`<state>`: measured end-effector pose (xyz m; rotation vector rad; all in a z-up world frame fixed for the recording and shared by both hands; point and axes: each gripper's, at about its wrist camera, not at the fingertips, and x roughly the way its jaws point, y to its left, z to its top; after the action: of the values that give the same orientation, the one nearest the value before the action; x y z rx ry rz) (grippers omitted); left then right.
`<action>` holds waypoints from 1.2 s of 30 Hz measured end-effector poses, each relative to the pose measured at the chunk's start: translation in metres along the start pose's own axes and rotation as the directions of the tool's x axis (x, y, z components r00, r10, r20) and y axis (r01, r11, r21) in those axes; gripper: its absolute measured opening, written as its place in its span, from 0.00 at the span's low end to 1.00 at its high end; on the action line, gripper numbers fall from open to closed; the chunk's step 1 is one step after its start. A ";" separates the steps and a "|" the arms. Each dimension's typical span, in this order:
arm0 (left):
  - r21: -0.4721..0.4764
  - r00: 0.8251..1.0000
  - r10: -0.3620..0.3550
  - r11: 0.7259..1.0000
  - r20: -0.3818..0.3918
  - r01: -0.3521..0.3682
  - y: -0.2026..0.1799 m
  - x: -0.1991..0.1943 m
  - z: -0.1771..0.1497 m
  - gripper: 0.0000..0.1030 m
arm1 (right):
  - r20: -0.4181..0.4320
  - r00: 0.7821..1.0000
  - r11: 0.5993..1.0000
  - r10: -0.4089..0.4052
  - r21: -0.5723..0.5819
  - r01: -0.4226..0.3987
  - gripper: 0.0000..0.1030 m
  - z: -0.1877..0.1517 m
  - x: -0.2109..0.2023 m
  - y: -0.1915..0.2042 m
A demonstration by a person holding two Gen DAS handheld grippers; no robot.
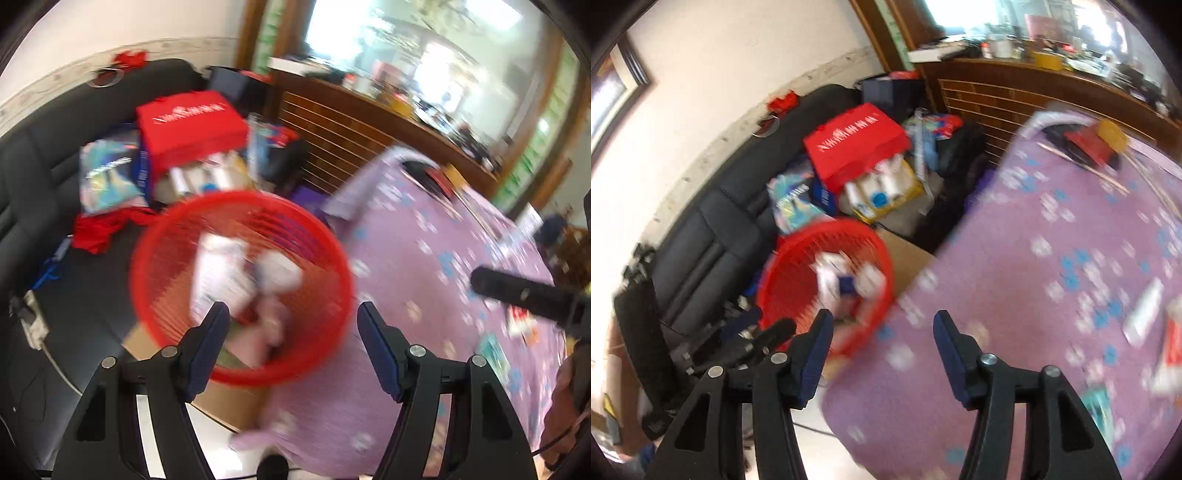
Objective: Collect trash
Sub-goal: 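Move both open tools back to the table toward the green tissue pack, then grasp the green tissue pack with the left tool while the right tool grasps the red-and-white wrapper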
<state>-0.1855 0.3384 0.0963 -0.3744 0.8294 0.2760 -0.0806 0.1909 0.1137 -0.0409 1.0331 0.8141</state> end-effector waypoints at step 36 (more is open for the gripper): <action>0.221 0.912 -0.035 0.966 -0.409 0.136 -0.297 0.123 -0.072 0.68 | 0.073 0.938 0.843 -0.339 0.467 0.269 0.59 -0.189 -0.209 -0.225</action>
<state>-0.0407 0.0522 0.0226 -0.2352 1.2359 0.0074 -0.1355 -0.1655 0.0983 0.2466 1.0152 0.2661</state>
